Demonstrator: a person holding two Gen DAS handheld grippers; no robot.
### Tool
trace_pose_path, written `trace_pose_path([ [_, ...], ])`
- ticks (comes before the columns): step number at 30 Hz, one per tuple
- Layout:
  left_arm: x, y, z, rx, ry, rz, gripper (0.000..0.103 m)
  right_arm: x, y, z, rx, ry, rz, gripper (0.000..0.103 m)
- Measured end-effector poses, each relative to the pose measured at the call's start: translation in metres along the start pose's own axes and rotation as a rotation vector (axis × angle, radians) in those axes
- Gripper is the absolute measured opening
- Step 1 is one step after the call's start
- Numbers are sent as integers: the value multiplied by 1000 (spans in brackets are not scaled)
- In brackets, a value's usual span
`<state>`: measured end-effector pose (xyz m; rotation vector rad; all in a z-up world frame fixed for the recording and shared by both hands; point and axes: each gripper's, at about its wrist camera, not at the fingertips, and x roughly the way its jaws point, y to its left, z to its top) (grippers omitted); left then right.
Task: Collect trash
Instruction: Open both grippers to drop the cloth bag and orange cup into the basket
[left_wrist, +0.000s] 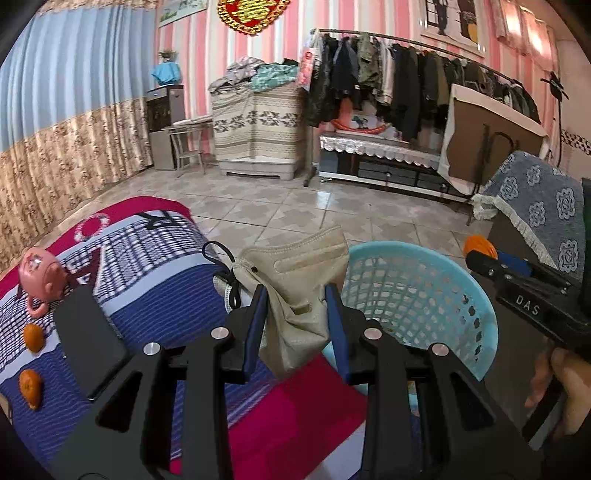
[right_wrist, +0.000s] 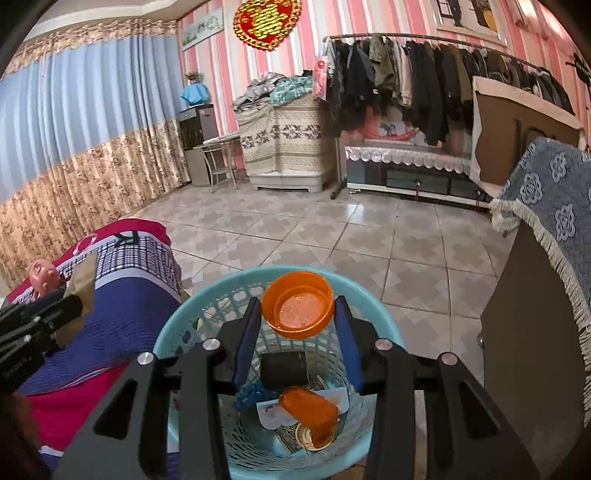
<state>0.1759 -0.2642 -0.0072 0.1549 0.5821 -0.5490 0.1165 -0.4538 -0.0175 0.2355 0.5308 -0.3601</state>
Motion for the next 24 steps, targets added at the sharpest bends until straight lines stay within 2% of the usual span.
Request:
trace_pose_path([
  [11, 48, -36, 9, 47, 44, -93, 31, 5, -17, 1, 23, 5, -34, 41],
  [16, 66, -54, 13, 75, 52, -120, 35, 8, -29, 0, 49, 16, -54, 41],
  [19, 76, -61, 14, 92, 57, -121, 40, 9, -35, 0, 59, 21, -63, 41],
  [21, 79, -62, 16, 98, 59, -122, 56, 9, -38, -1, 65, 21, -66, 41],
  [24, 78, -57, 16, 79, 61, -117, 70, 11, -42, -1, 72, 26, -70, 41],
])
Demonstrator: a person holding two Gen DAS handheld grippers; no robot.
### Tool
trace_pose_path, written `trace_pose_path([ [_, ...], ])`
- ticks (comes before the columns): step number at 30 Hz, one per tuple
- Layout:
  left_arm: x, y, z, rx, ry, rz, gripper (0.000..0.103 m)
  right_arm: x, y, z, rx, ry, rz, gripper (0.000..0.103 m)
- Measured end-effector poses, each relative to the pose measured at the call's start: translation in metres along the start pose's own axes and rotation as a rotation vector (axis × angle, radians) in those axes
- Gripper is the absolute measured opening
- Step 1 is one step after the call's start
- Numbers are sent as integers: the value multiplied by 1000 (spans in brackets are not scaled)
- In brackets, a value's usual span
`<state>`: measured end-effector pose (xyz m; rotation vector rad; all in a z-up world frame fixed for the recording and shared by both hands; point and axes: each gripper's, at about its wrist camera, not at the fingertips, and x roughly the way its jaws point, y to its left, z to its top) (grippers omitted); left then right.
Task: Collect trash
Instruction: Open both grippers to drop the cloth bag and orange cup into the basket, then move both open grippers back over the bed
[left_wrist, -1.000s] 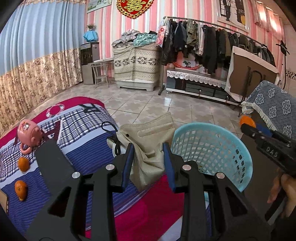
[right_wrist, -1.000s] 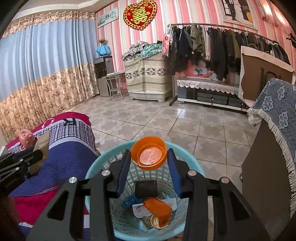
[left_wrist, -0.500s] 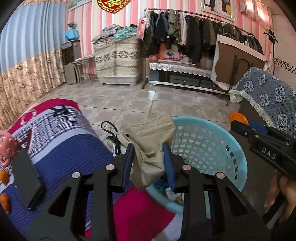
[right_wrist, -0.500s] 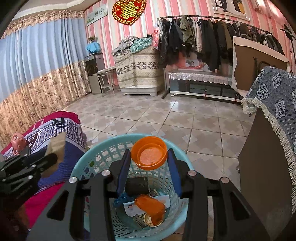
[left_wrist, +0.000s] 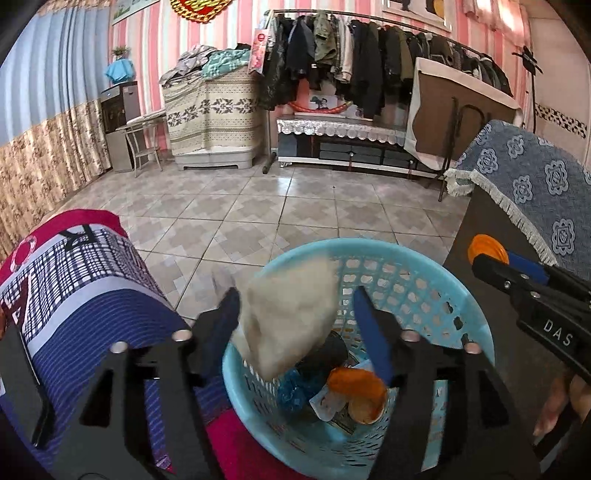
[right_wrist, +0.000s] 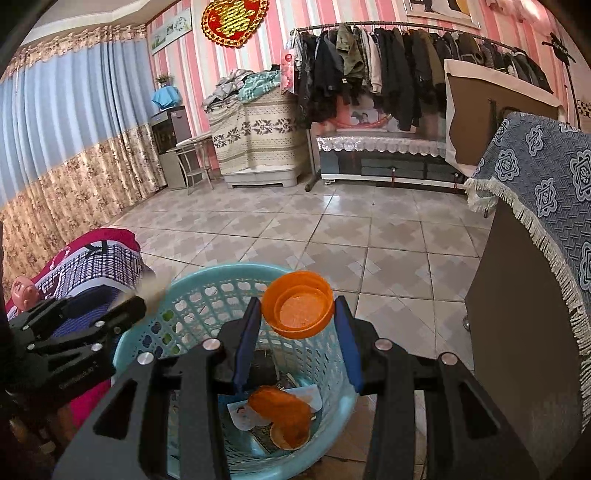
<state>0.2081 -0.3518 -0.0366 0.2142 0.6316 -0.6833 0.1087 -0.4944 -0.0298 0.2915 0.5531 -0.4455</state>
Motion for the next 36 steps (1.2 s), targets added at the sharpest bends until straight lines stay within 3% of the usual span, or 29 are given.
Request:
trace_pose_path([
  [9, -18, 30, 0, -46, -33, 95, 88, 4, 8, 0, -11, 5, 6, 41],
  [21, -51, 85, -6, -128, -76, 226, 95, 12, 43, -2, -51, 17, 30, 42],
  [22, -55, 90, -7, -133, -78, 234, 95, 12, 47, -2, -57, 17, 35, 45],
  [24, -63, 101, -10, -151, -82, 246, 95, 13, 55, -3, -76, 13, 30, 66],
  [36, -127, 154, -34, -229, -89, 335, 95, 1, 74, -8, -107, -42, 29, 92],
])
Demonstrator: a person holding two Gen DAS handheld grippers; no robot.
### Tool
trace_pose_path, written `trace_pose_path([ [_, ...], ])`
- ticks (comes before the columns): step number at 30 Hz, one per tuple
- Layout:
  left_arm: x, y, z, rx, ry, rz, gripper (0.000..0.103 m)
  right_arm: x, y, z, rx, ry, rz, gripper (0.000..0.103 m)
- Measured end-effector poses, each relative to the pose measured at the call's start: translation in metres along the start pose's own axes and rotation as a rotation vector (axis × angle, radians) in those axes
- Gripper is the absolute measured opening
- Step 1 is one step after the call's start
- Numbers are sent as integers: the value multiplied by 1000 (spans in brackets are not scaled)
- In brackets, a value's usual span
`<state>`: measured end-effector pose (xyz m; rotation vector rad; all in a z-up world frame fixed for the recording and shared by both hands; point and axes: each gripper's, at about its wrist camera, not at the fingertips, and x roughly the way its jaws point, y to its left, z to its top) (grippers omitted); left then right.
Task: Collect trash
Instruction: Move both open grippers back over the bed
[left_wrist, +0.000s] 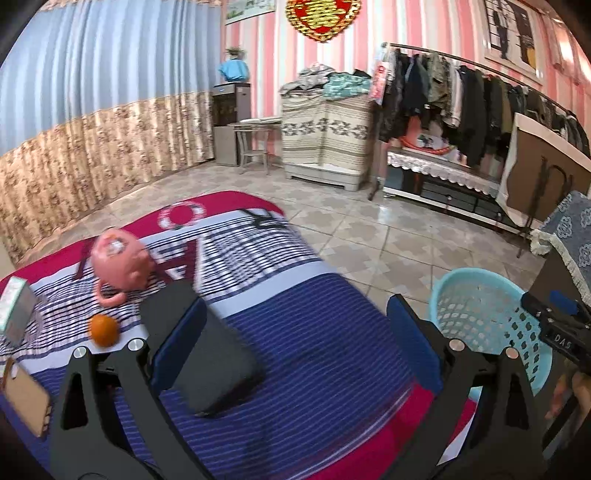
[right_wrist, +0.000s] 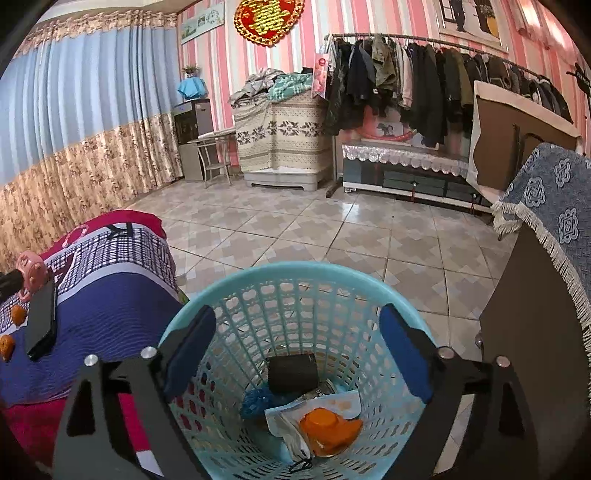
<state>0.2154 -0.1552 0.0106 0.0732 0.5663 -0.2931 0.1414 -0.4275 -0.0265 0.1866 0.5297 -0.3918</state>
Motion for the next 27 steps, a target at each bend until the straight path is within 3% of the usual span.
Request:
trace_pose_path([
  [1, -4, 7, -1, -2, 3, 8, 95, -3, 1, -1, 0, -10, -3, 97],
  [7, -32, 55, -8, -16, -3, 84, 96, -20, 23, -2, -12, -56, 6, 98],
  [27, -82, 215, -57, -227, 28, 267, 97, -45, 180, -38, -269, 20, 212, 98],
])
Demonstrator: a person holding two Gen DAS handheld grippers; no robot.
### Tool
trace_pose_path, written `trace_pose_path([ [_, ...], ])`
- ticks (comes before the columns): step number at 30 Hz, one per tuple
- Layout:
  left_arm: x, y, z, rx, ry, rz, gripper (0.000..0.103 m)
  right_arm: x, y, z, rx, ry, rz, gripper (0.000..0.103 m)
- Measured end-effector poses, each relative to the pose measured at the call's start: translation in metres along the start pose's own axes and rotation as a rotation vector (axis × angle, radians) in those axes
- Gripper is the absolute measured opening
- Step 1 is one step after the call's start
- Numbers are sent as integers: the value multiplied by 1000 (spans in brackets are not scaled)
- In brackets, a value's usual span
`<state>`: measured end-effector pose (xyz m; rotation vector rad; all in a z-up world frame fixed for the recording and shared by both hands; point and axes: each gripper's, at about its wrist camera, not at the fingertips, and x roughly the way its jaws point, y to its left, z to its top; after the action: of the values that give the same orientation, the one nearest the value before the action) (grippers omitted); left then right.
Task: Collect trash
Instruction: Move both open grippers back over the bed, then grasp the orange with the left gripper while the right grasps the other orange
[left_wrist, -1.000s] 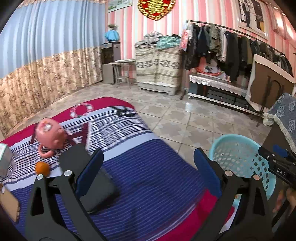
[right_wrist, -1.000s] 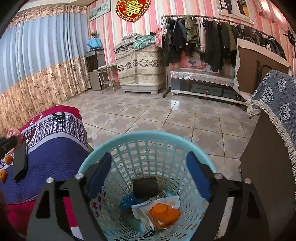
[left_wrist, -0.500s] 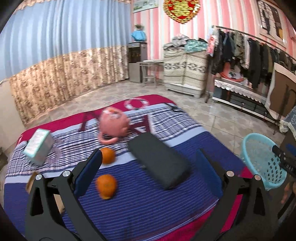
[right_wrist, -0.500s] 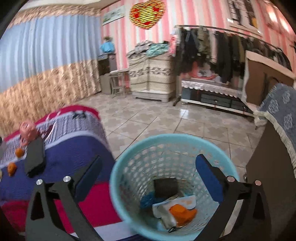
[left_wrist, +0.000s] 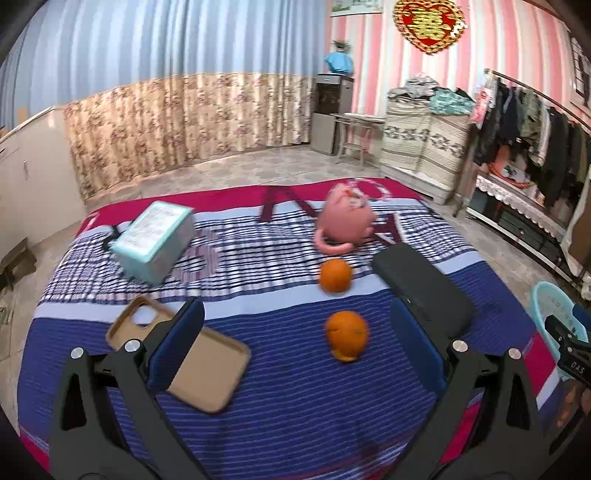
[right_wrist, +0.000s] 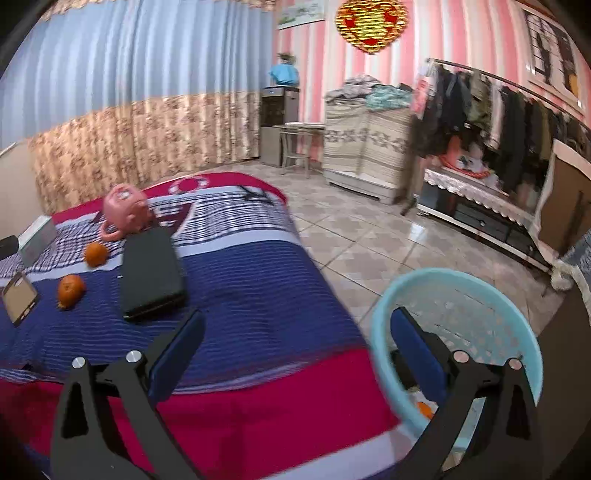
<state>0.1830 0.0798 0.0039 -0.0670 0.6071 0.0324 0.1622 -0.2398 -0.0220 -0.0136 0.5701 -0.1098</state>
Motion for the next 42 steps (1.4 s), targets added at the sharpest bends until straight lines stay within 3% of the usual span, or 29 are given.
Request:
trace_pose_path([
  [11, 14, 38, -21, -48, 78, 36, 97, 7, 40, -2, -51, 21, 26, 98],
  [17, 31, 26, -26, -21, 128, -11, 97, 17, 46, -7, -29, 52, 53, 98],
  [23, 52, -18, -21, 79, 141, -53, 95, 26, 37, -8, 9, 85, 56, 98],
  [25, 64, -32, -21, 104, 171, -64, 89, 28, 33, -8, 20, 95, 57, 98],
  [29, 87, -47, -23, 97, 245, -126, 65, 32, 30, -10, 17, 118, 52, 98],
  [33, 94, -54, -30, 120, 266, -137, 37, 32, 32, -8, 8, 122, 49, 98],
  [36, 91, -50, -29, 93, 255, -167, 30, 31, 37, -6, 5, 121, 58, 98],
  [42, 73, -23, -20, 81, 198, -141, 28, 30, 62, -1, -32, 115, 87, 98],
])
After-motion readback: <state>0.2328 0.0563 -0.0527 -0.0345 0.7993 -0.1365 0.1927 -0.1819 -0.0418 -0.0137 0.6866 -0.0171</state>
